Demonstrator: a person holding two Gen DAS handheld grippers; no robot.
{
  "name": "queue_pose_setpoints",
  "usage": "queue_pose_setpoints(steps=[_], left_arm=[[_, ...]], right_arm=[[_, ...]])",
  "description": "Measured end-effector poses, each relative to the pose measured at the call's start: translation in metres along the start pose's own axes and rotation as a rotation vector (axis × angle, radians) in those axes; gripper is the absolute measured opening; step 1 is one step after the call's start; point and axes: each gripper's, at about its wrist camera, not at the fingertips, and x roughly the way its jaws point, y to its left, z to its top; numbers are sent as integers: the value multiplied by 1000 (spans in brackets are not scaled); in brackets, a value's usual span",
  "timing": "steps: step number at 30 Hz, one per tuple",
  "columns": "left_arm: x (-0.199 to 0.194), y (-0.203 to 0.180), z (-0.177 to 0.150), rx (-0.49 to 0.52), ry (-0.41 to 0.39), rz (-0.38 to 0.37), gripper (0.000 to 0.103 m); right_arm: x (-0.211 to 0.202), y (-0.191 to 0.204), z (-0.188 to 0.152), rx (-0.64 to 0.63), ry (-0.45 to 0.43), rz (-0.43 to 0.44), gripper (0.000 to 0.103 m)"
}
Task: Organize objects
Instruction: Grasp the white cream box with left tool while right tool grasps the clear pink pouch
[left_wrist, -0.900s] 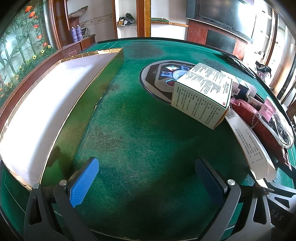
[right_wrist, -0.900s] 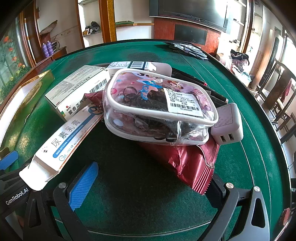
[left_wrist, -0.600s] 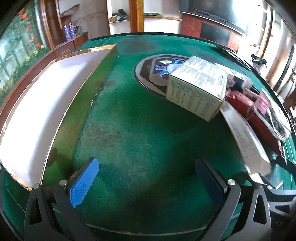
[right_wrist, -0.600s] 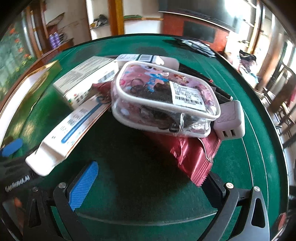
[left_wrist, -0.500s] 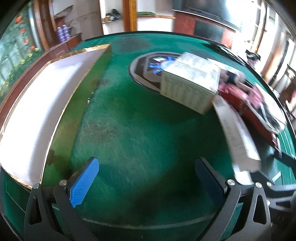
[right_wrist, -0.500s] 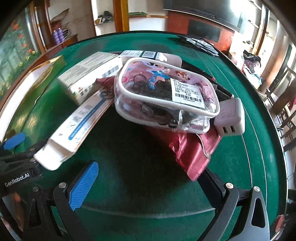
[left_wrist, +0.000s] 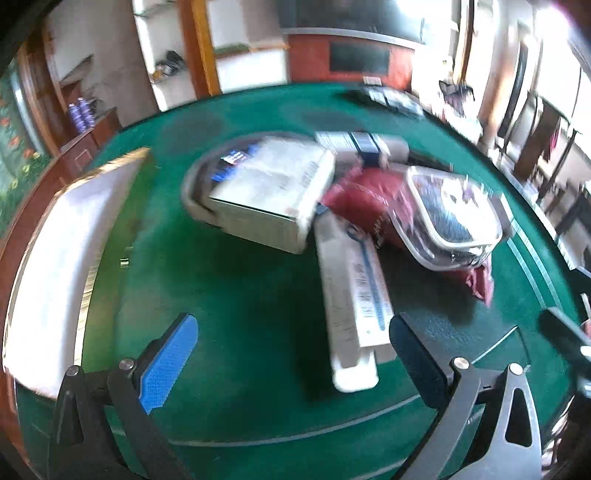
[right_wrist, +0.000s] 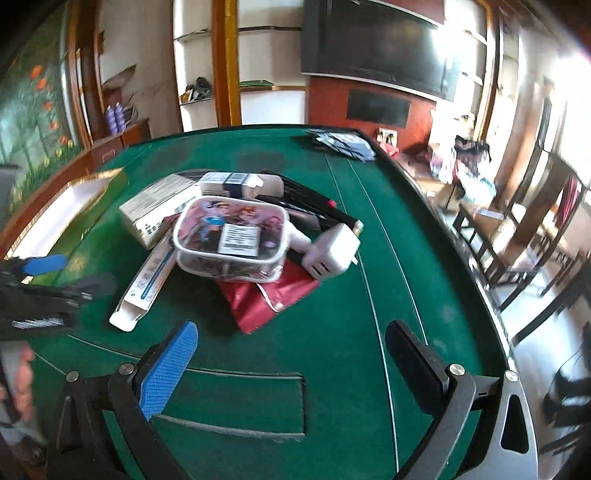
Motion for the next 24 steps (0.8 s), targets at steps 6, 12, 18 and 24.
queue_pose_setpoints(steps=[6,12,18,24], left_arm=[[36,-23,10,46,8,53,100],[34,-24,15,61,-31,-49,39],[7,7,1,-39,-48,-165,22],[-42,46,-25,-109,-113,-232,23]], right_arm=[[-2,-33,-4,102,11,37,102],[-2,-44,3,147,10,86,102],[1,-29,25,128,8,160,103],[20,9,57,58,13,196,103]])
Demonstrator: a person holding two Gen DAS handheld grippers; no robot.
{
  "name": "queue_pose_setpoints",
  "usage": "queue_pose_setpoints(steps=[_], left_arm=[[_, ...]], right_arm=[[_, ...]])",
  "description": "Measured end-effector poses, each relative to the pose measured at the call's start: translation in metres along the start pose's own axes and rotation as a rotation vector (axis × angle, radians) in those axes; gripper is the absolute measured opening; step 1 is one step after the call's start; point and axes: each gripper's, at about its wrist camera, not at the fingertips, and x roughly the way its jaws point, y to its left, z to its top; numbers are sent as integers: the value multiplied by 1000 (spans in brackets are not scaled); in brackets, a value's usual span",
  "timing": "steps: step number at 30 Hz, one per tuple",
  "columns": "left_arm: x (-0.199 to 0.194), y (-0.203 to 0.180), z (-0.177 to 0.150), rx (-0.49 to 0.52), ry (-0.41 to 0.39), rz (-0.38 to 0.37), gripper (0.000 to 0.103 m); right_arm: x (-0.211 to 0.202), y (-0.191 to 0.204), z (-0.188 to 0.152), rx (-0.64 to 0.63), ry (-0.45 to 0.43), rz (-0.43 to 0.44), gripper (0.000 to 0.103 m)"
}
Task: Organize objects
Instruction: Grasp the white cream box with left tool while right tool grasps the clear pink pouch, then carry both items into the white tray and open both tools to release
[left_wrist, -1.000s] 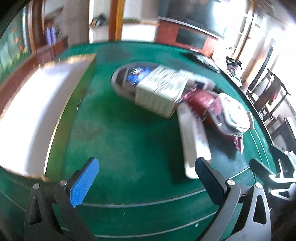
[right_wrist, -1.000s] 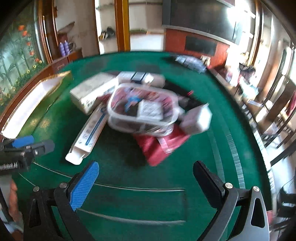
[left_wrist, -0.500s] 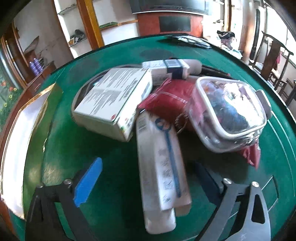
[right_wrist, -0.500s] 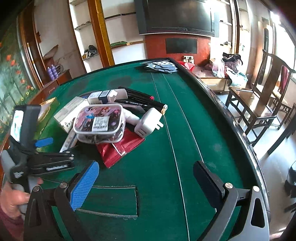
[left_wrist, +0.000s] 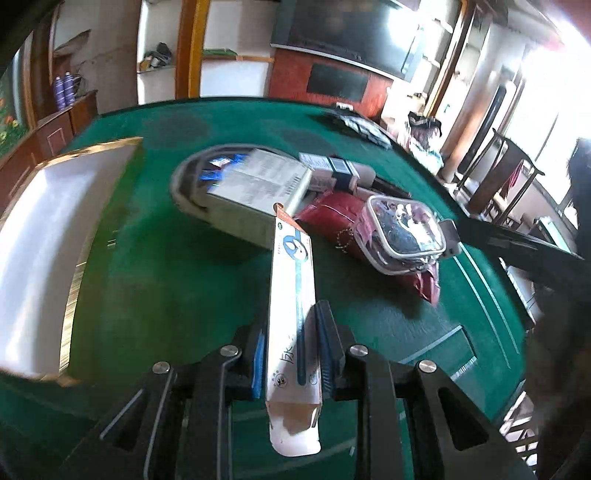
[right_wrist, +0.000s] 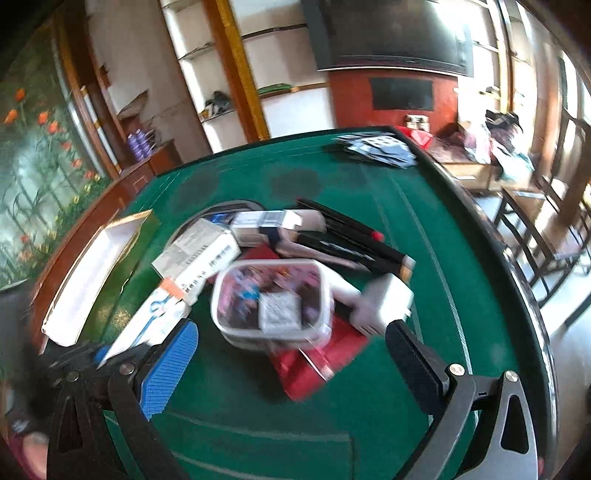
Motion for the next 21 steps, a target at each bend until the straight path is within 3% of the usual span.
queue_pose_setpoints(steps=[6,14,17,21], left_arm=[[-53,38,-11,-42,-70,-8,23],[-95,85,-16,-88,-141,56,24],[-101,96,-17,-111,-156,62,24],[-109,107,-19,-137,-180,61,24]], right_arm=[[53,29,17,-123,94,-147,103],[91,44,18,-116,175,-181,101],[88,49,15,-100,188,-96,69],[73,63,11,-153,173,-110,35]])
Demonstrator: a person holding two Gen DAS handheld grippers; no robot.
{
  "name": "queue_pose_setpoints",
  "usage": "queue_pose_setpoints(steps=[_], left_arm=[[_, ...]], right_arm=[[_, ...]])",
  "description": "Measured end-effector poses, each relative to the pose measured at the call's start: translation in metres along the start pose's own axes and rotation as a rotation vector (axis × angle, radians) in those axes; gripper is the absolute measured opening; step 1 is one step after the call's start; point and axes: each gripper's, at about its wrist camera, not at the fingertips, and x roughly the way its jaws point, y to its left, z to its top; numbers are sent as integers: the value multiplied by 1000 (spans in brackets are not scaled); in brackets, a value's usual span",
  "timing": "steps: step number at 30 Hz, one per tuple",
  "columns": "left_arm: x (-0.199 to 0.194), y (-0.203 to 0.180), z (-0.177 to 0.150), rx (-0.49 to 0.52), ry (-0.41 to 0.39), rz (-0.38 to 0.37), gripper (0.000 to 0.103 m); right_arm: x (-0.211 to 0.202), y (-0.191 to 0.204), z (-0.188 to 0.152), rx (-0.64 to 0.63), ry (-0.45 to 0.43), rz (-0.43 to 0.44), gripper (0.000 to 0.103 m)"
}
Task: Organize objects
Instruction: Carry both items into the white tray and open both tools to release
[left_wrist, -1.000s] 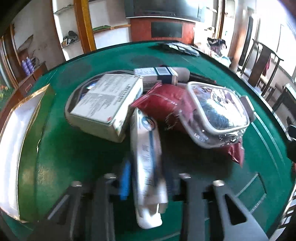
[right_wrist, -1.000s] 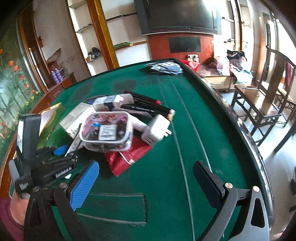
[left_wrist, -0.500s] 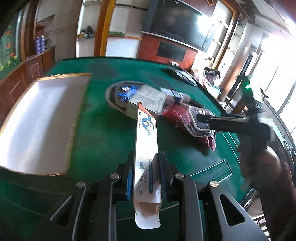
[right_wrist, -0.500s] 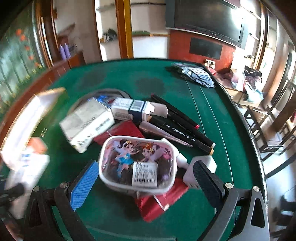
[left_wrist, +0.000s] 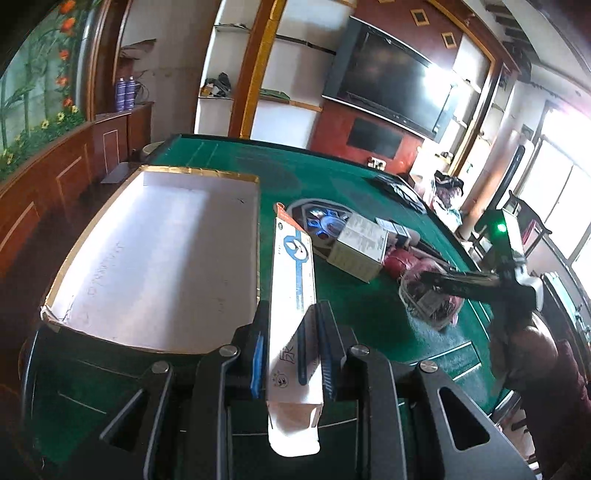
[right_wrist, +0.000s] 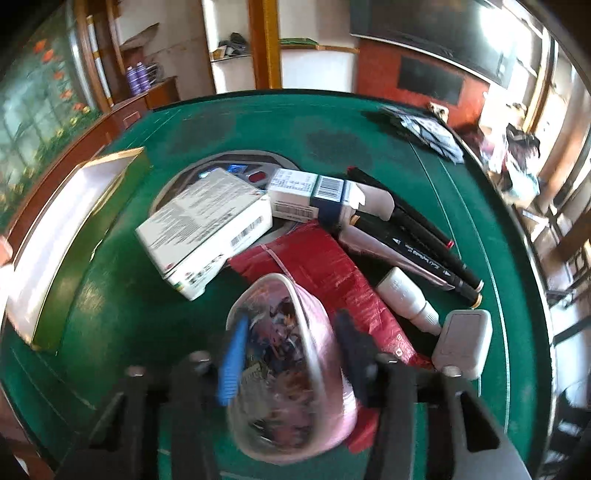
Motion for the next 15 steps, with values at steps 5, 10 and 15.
queue_pose_setpoints(steps=[5,10,15], left_arm=[[-7,12,2,-29,-16,6,24],[-21,24,12,-39,-42,24,24],[-35,32,23,-33,-75,56,24]], right_arm=[[-23,1,-7,6,-11,75,17],[-33,4,-10,36,-16,166,13],[-52,19,-7,50,-66,241,13]])
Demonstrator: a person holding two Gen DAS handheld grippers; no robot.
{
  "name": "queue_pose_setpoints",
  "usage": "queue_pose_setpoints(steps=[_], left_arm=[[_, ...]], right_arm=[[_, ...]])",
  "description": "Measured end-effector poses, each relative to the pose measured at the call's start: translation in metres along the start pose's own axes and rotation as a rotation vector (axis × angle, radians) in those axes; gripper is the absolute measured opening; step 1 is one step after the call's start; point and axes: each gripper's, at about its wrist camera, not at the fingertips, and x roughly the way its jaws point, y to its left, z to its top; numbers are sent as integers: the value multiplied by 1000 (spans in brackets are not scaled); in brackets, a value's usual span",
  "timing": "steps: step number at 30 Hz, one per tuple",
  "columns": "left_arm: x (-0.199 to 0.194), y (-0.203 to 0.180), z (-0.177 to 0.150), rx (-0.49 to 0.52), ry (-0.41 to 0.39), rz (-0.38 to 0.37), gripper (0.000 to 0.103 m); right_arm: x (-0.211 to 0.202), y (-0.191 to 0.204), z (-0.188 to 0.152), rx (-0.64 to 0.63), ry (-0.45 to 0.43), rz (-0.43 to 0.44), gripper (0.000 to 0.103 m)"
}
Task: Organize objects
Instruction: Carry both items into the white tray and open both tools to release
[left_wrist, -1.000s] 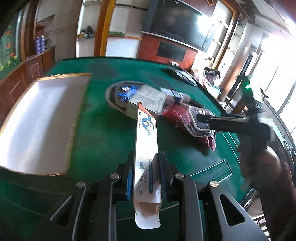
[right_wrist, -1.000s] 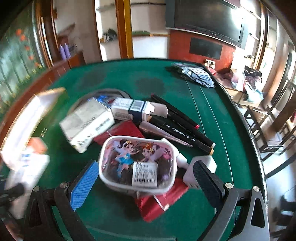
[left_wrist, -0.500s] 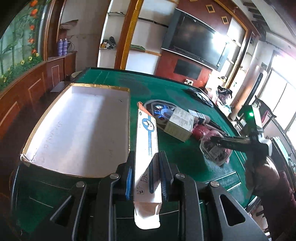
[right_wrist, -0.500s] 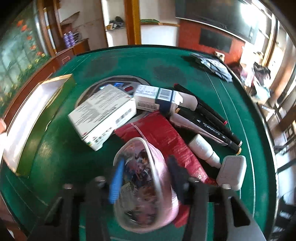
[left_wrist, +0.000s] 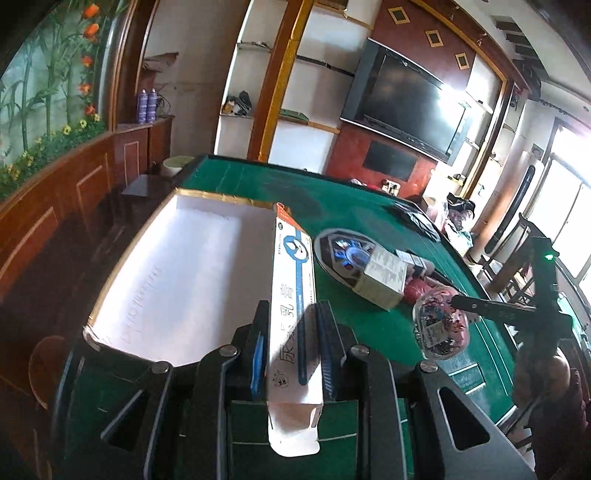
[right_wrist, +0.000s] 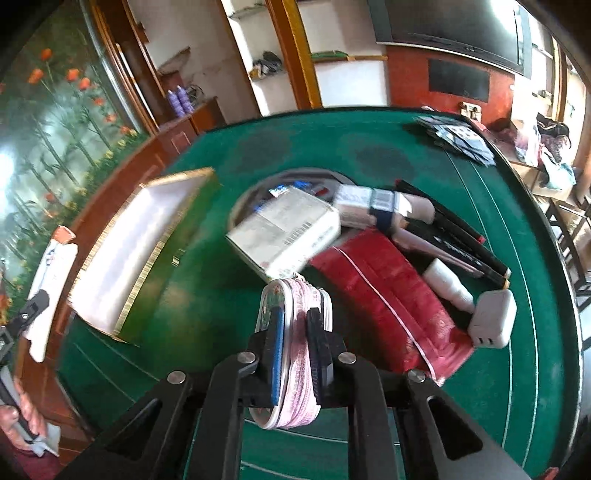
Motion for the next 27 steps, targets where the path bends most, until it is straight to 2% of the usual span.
queue_pose_setpoints(steps=[7,13,20,27], left_arm=[[10,22,26,7,-12,73,24],[55,44,45,3,47,125,24],[109,75,59,-18,111,187,24],[146,102,61,-31,156,215,27]], right_arm=[[-27,58,28,-73,-80,118,13],[-9,125,63,-141,-96,196,13],[69,188,95,-159,-27,184,13],[148,204,115,-101,87,188,13]])
